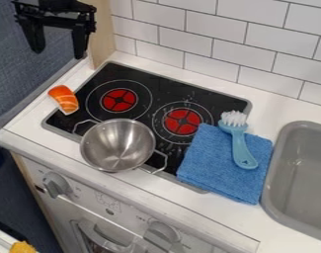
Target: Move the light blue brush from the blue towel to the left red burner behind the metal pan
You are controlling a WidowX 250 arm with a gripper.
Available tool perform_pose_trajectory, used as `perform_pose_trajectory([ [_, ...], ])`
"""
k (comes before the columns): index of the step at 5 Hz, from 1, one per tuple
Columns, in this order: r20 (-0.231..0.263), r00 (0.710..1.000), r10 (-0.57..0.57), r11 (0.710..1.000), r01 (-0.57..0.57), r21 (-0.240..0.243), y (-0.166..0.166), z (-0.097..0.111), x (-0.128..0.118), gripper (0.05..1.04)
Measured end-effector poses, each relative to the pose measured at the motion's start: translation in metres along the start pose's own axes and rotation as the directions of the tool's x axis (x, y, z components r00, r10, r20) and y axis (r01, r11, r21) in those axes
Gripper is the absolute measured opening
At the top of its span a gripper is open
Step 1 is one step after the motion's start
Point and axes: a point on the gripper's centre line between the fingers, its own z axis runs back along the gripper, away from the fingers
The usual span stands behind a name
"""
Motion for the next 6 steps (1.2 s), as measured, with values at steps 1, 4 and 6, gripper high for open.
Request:
perform_pose_trajectory([
  [1, -0.023, 1.000, 0.003, 1.000, -0.003, 0.000, -0.001, -0.008, 0.000, 1.001],
  [4, 0.056, 0.998, 0.012, 1.000, -0.013, 0.020, -0.069, 0.020, -0.020, 1.001],
  [6, 0.064, 0.998, -0.002, 0.998, 0.006, -0.068, -0.137, 0.023, -0.044, 1.001],
])
